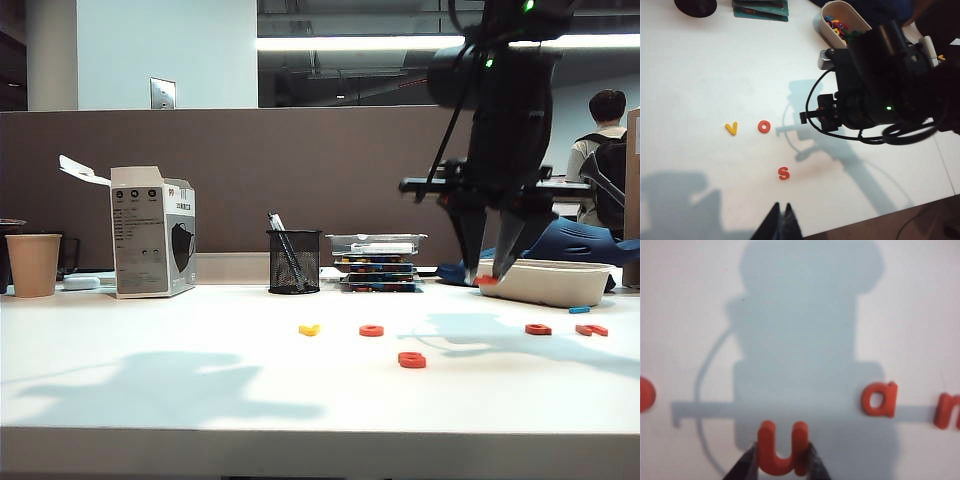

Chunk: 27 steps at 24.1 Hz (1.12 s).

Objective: Select the appropriate letters from the row of letter magnets placed on the table to arrange into the word "sun".

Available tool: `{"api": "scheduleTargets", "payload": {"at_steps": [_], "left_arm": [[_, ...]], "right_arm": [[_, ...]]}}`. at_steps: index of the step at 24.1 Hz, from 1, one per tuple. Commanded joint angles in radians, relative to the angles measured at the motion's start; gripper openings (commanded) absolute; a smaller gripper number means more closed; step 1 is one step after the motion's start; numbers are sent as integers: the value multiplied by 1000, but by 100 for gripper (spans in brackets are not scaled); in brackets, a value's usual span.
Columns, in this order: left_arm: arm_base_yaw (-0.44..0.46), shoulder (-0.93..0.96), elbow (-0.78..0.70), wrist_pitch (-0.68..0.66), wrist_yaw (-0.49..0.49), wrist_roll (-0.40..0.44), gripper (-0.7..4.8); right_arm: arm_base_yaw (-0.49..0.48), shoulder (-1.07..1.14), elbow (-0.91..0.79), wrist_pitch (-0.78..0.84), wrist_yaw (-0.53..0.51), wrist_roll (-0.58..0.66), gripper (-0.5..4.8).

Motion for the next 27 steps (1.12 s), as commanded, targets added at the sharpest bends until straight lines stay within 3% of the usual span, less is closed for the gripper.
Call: {"api": "scheduleTargets", "payload": {"at_steps": [1, 9, 17, 27], "left_arm": [[0, -3, 4, 14, -3, 3, -4], [0, -3, 4, 14, -3, 3, -4], [0, -3, 4, 13, -2, 3, -4], [0, -3, 4, 13, -2, 3, -4]], "right_arm": [[1, -47, 2, -36, 1, -3, 106], [2, -172, -53, -91, 8, 33, 106], [19, -337, -351, 75, -29, 101, 106], [80, -328, -454, 220, -71, 117, 107]]}}
